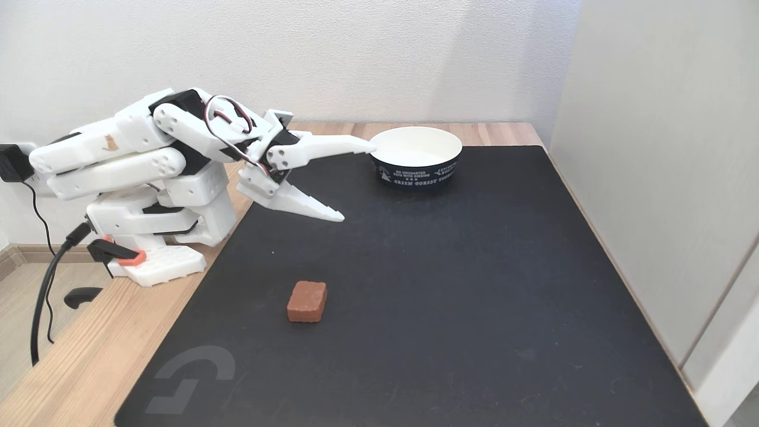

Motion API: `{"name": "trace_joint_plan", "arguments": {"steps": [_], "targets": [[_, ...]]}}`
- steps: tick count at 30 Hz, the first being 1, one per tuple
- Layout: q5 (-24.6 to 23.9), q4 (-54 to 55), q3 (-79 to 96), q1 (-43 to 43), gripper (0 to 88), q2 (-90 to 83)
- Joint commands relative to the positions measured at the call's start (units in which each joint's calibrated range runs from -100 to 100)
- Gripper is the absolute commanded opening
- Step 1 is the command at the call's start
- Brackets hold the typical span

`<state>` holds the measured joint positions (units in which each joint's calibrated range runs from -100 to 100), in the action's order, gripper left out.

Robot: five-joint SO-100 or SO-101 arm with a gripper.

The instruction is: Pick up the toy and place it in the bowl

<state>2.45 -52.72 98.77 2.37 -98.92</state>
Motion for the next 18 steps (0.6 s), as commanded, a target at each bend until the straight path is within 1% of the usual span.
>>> {"name": "trace_joint_plan", "arguments": {"steps": [1,5,9,10,14,15,18], "targets": [[0.3,-0.2,0.8,-0.1,43.2,-0.4],[-0.1,-0.3,0.6,-0.1,43.2,-0.2],[-0.2,-7.4,-7.8,0.7,43.5,0.8],[-0.3,-10.2,-14.4,0.9,43.6,4.0],[-0.3,-14.9,-29.3,2.2,43.7,15.3],[-0.3,-18.1,-38.2,2.4,43.7,22.0],[0.3,-22.1,-53.0,4.6,43.7,33.7]]}}
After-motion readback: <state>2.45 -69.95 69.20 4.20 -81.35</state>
